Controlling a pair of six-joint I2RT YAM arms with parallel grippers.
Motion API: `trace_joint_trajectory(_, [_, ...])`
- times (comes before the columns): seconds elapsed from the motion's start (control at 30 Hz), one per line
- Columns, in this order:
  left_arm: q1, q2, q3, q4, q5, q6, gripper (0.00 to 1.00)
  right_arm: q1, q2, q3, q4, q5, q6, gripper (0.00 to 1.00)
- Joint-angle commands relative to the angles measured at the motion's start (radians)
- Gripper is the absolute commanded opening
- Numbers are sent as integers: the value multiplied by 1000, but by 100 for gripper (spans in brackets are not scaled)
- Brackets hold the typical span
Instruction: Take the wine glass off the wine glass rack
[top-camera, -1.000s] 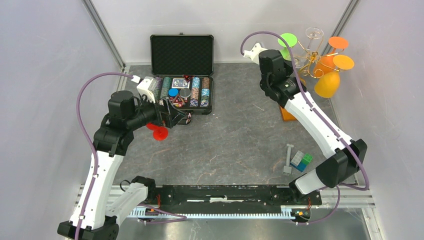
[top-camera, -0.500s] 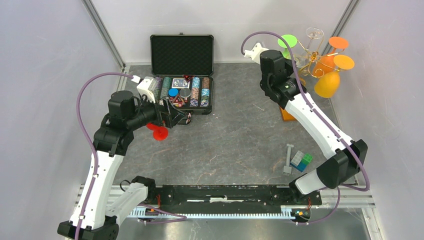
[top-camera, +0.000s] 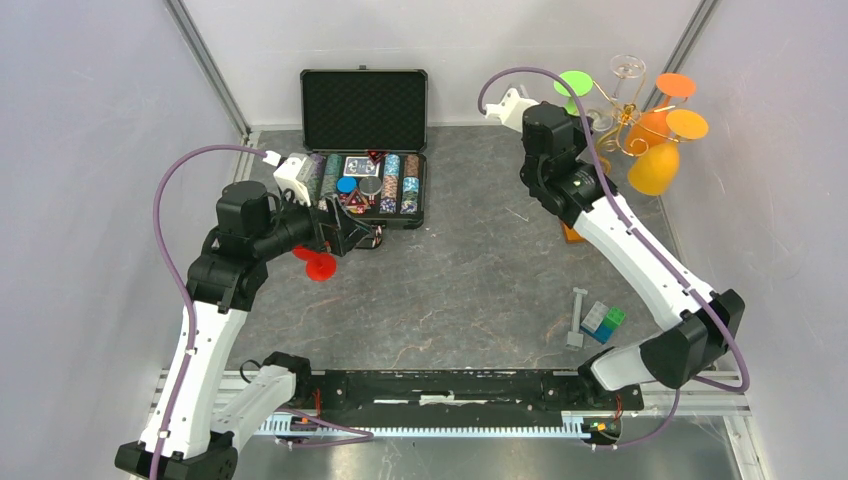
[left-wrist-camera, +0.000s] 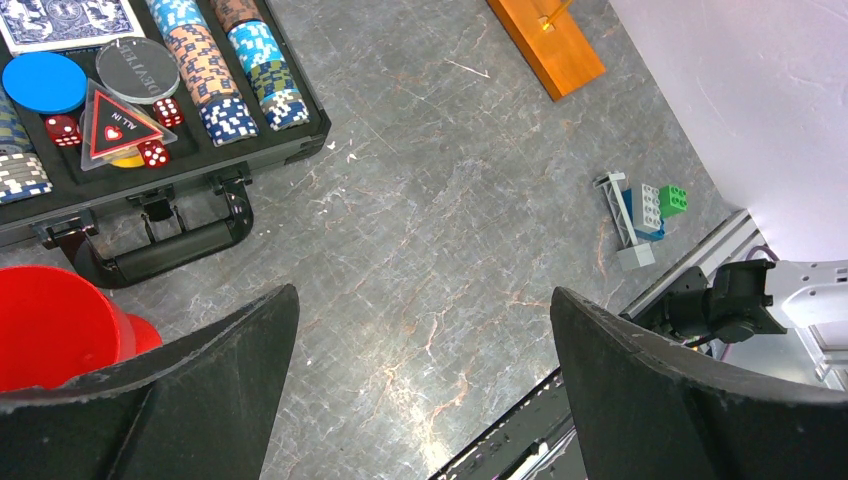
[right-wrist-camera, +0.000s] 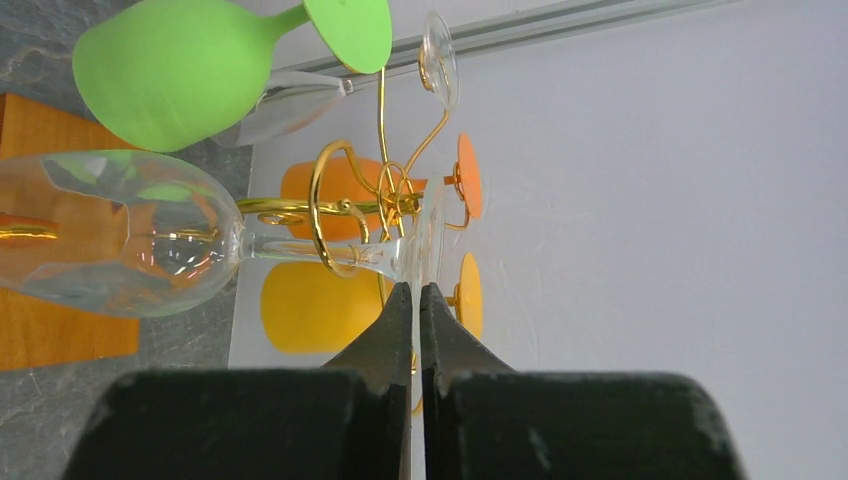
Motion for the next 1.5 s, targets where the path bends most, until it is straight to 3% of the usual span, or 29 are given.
trace_joint_trajectory(0.0, [2, -2, -5, 24, 2, -20, 100, 14, -45, 4, -24, -12, -7, 0])
trace_joint_trajectory(0.3, [2, -3, -5, 24, 2, -21, 100, 24, 6, 2, 75, -13, -47, 0])
trace_joint_trajectory(0.7, [2, -6, -16, 24, 10, -21, 100, -11, 81, -17, 386, 47, -191, 0])
trace_joint_trajectory(1.03, [2, -16, -22, 31, 18, -29, 100, -74, 71, -7, 364, 40, -177, 0])
trace_joint_trajectory(1.47, [2, -26, -34, 69, 35, -55, 100, -107, -68, -109, 233, -2, -82, 0])
